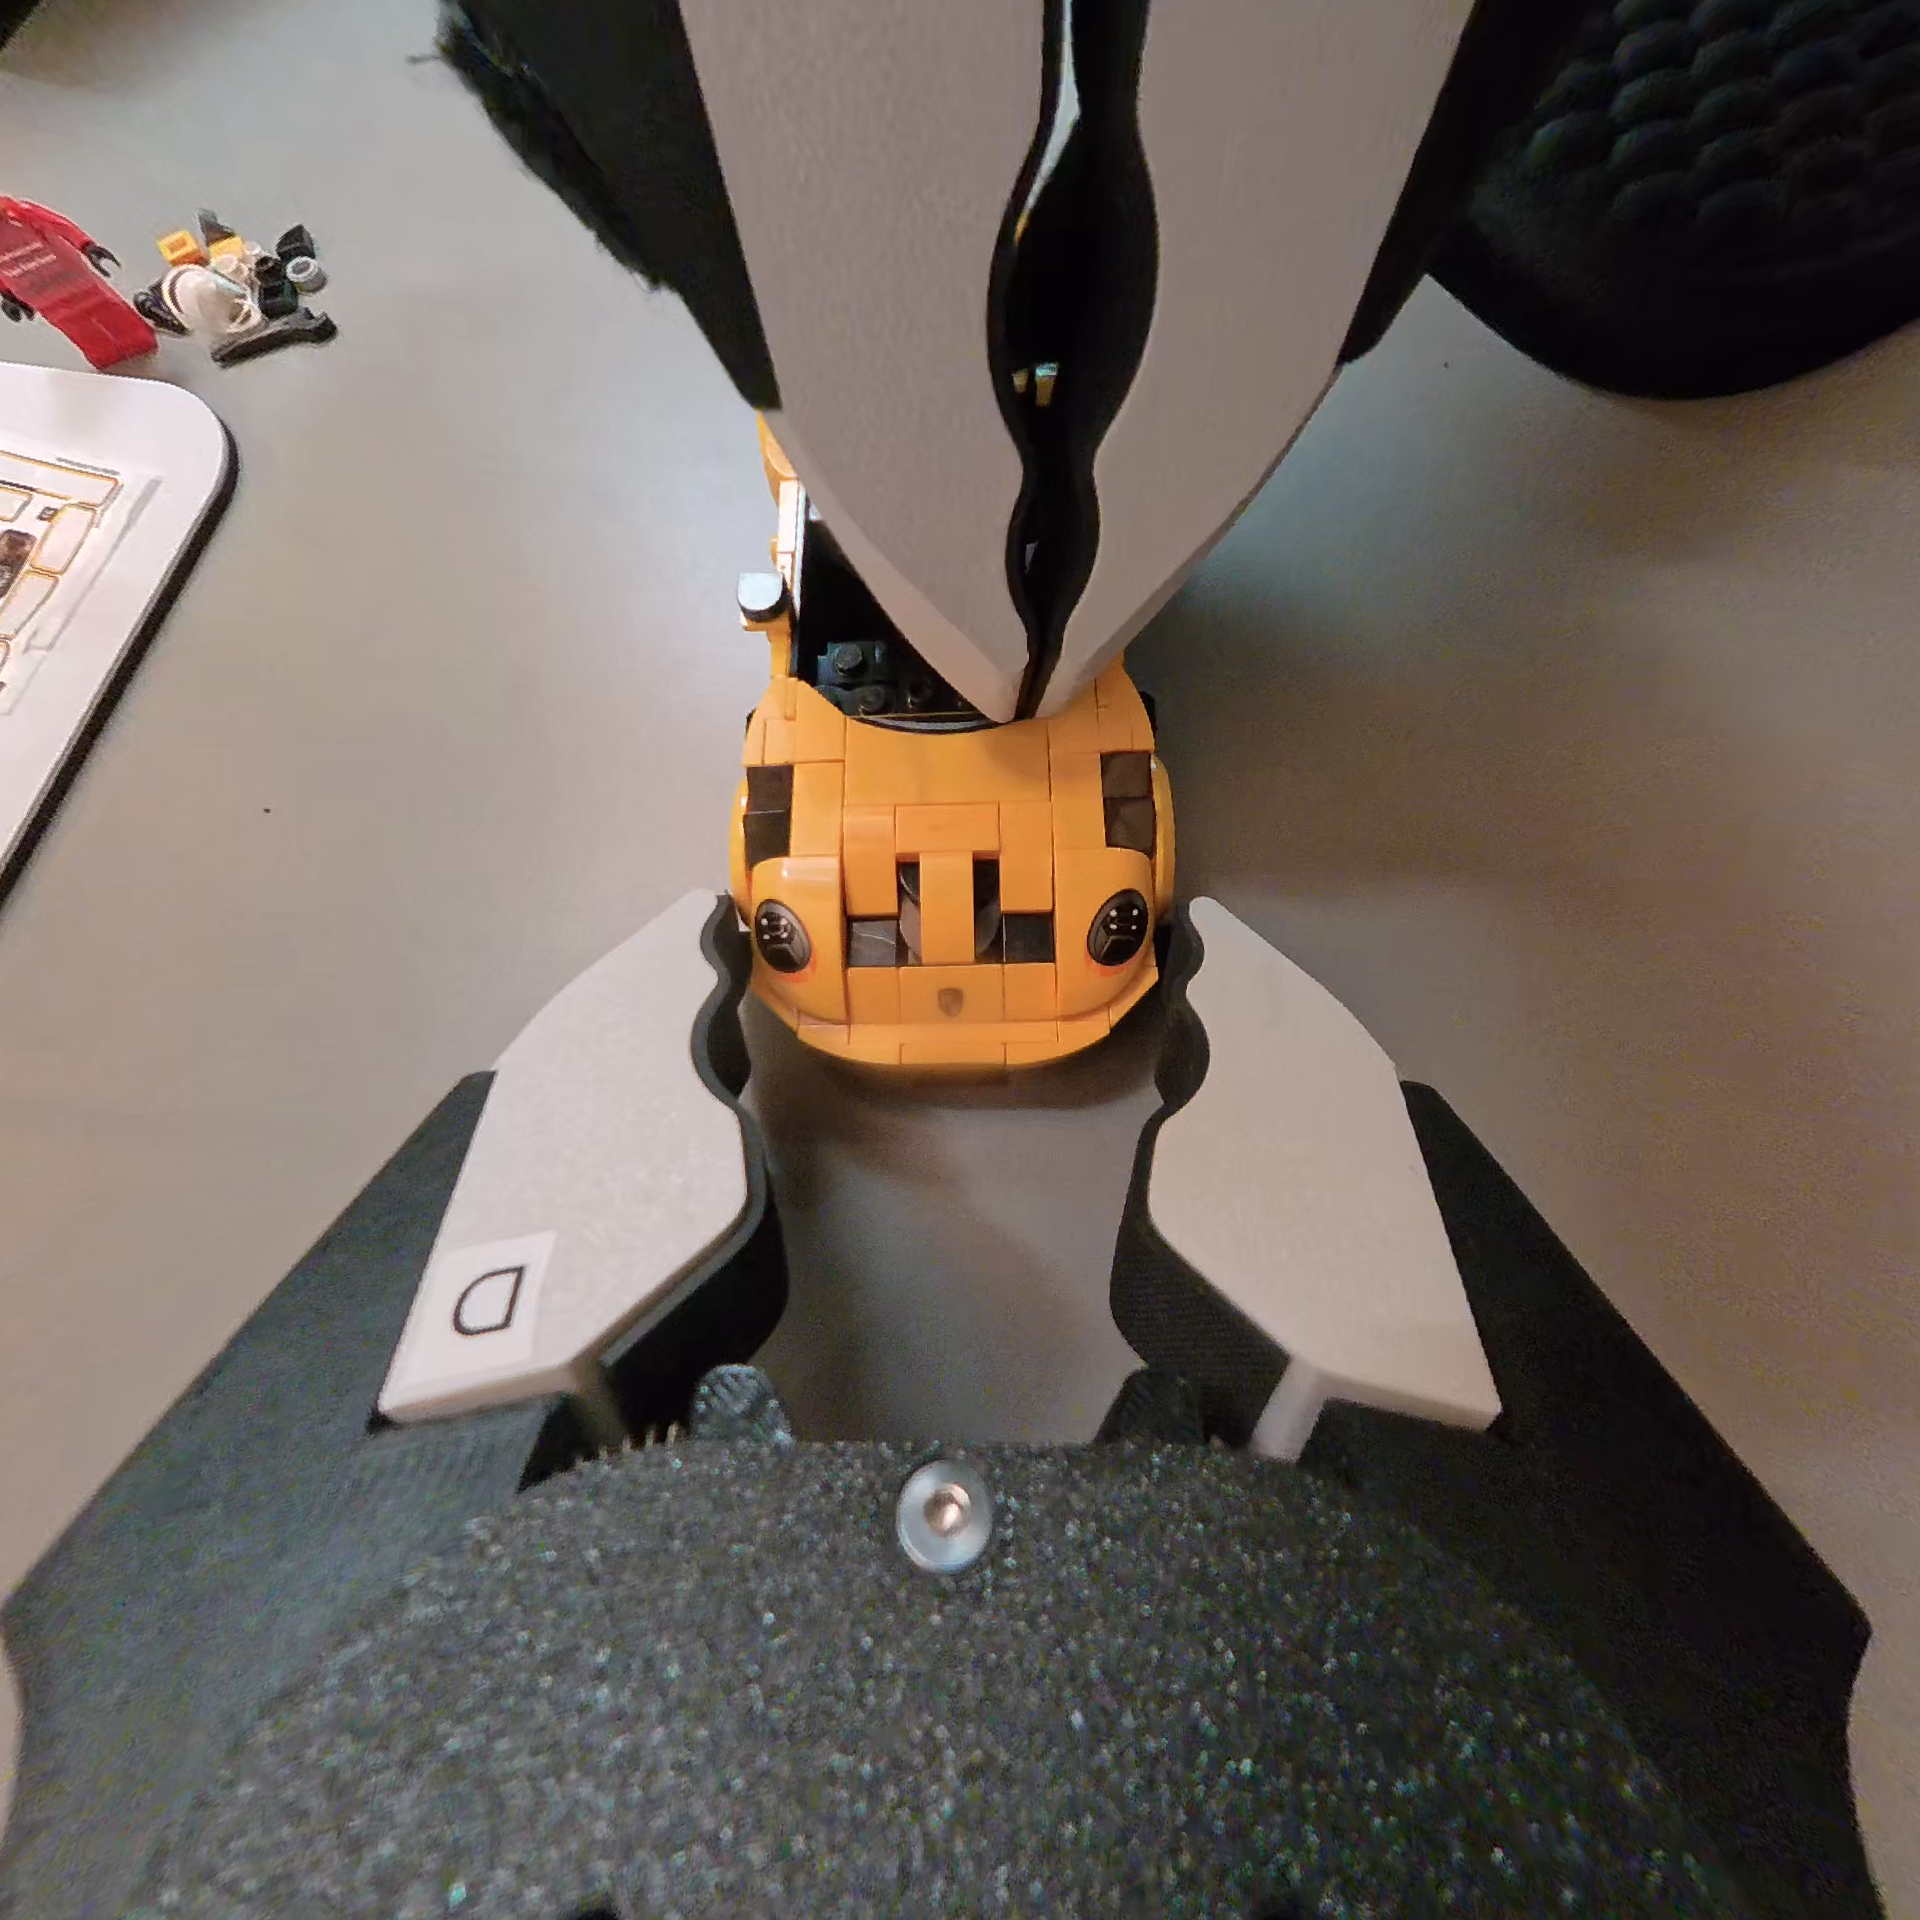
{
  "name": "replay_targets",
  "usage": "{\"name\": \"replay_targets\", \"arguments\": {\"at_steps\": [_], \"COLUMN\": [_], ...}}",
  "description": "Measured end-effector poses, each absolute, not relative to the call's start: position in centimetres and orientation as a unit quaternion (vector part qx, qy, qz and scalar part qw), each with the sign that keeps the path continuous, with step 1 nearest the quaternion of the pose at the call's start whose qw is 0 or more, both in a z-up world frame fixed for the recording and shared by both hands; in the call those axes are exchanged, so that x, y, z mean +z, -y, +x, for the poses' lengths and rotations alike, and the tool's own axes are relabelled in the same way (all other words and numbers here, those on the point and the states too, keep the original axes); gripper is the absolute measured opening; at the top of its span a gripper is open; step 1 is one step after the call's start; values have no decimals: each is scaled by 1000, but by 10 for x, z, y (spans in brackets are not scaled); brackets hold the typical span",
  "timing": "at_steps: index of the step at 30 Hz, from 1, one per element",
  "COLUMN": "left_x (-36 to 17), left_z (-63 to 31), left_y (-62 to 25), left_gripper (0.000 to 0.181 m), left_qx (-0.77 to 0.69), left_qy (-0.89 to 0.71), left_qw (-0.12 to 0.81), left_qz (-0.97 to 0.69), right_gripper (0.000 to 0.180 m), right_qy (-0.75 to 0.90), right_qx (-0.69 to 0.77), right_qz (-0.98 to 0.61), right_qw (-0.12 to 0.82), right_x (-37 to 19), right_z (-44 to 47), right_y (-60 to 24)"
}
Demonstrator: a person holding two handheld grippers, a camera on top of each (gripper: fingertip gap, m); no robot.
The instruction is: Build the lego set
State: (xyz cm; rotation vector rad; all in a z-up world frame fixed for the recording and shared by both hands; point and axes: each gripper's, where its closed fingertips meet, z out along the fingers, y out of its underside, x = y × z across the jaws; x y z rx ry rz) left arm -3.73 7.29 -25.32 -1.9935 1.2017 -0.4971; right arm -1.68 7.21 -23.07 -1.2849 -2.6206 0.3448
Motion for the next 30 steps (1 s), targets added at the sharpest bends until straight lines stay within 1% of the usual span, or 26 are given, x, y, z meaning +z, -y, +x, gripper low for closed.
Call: {"name": "replay_targets", "arguments": {"at_steps": [3,15,21,30], "left_x": [-253,-253,-254,-254], "left_z": [-37,-37,-37,-38], "left_y": [-73,-73,-73,-73], "left_gripper": [77,77,77,77], "left_qx": [-195,-196,-196,-196], "left_qy": [-468,-468,-468,-466], "left_qw": [372,372,372,373], "left_qz": [-778,-777,-778,-778], "right_gripper": [0,0,0,0], "right_qy": [881,890,886,845], "right_qx": [137,108,118,135], "right_qz": [-439,-426,-433,-497], "right_qw": [108,118,118,142], "right_x": [-228,-230,-230,-228], "right_z": [-18,-19,-19,-31], "right_y": [-68,-67,-67,-85]}}
